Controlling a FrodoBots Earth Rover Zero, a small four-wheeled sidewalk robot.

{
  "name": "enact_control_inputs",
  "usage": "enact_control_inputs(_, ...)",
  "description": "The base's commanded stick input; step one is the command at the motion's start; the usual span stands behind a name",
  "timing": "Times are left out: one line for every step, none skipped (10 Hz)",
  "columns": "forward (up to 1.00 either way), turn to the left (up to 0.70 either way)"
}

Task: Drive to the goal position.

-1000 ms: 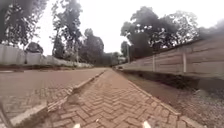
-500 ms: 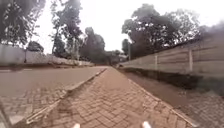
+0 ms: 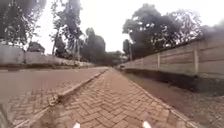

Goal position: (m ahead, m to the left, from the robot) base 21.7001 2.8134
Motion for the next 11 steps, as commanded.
enact_control_inputs(0.70, 0.00)
enact_control_inputs(0.70, 0.00)
enact_control_inputs(0.70, 0.00)
enact_control_inputs(0.70, 0.00)
enact_control_inputs(0.70, 0.00)
enact_control_inputs(0.70, 0.00)
enact_control_inputs(0.70, 0.15)
enact_control_inputs(0.70, 0.16)
enact_control_inputs(0.70, 0.17)
enact_control_inputs(0.70, 0.05)
enact_control_inputs(0.70, 0.03)
